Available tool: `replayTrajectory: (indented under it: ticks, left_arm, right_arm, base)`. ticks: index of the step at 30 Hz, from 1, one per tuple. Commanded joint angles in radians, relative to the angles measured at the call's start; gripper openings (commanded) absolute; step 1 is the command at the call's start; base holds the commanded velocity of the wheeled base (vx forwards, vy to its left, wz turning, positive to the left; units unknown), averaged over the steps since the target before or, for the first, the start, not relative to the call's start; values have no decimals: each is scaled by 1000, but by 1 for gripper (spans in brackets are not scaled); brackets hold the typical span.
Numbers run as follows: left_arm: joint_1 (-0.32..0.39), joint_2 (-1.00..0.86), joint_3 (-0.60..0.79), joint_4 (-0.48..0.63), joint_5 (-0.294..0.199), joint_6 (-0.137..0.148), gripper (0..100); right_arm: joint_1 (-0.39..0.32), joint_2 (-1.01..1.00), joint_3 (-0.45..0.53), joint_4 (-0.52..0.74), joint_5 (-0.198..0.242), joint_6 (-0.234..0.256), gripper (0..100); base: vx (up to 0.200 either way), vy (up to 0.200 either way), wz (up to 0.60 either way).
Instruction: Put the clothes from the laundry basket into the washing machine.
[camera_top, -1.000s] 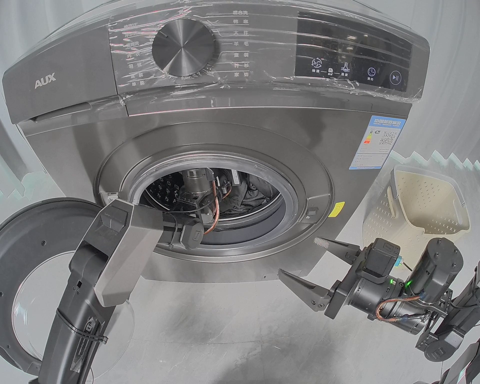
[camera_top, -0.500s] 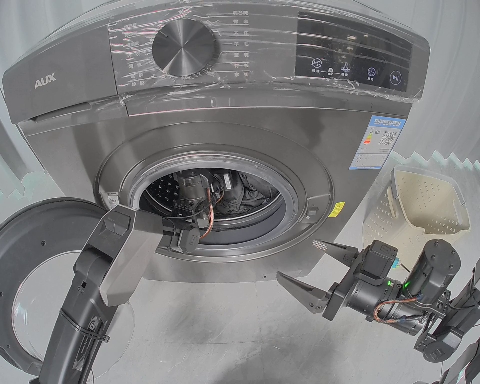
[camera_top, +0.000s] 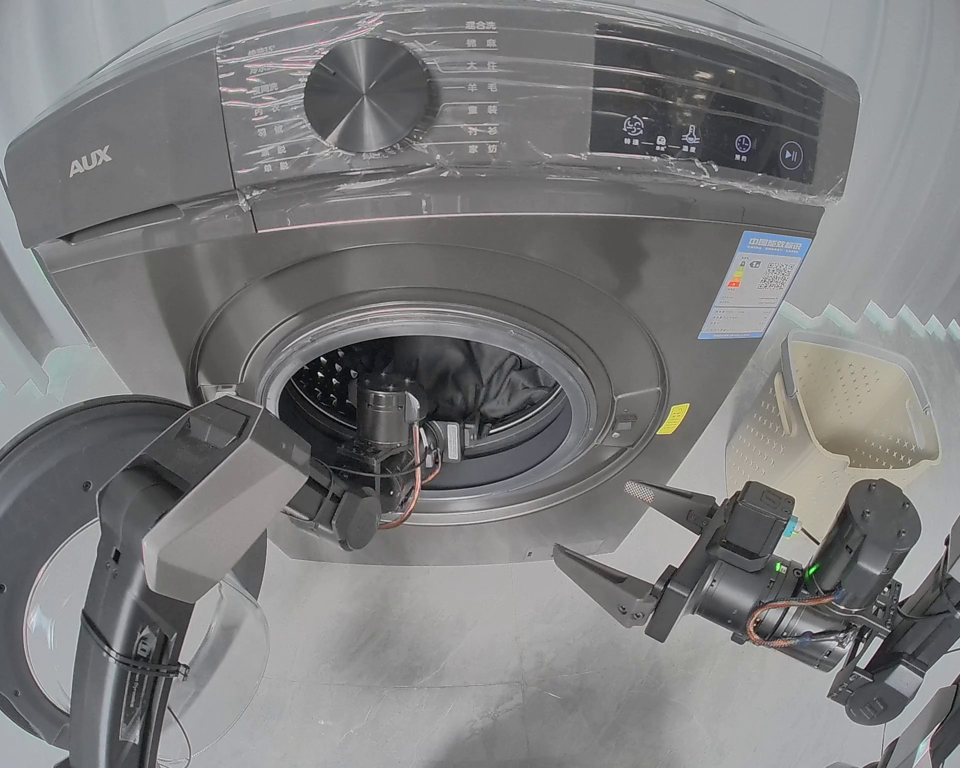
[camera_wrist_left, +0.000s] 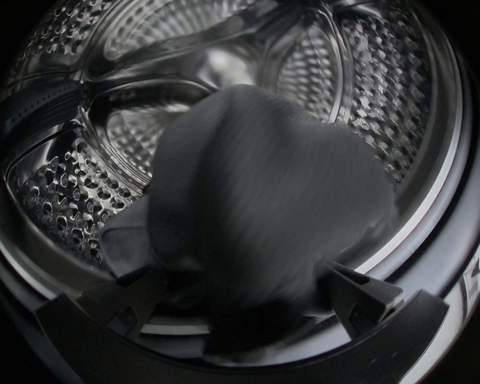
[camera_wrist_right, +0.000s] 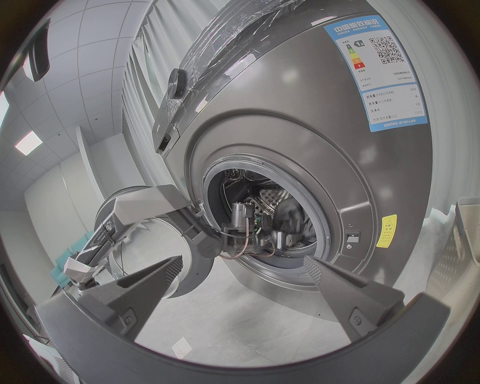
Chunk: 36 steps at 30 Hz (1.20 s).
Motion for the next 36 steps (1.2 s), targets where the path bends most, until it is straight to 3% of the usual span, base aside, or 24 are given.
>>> replayTrajectory:
  ticks: [1,12,25,26,36]
  left_arm:
    - [-30,-205,276,0,-35,18,100]
    - [-72,-251,378,-80,-61,38,100]
    - [-43,-42,118,-59,-55,38,100]
    - [-38,-30,91,-57,-50,37,0]
    - [8,28,-75,-20,-32,26,0]
  right_arm:
    - [0,2,0,-1,0,1,100]
    - [0,2,3,-1,0,1,100]
    - [13,2,0,-1,0,1,100]
    - [11,2,0,-1,0,3,100]
    - [11,2,-5,-1,0,3,100]
  base:
    - [0,0,0]
    - [0,0,0]
    - [0,0,0]
    - [0,0,0]
    - [0,0,0]
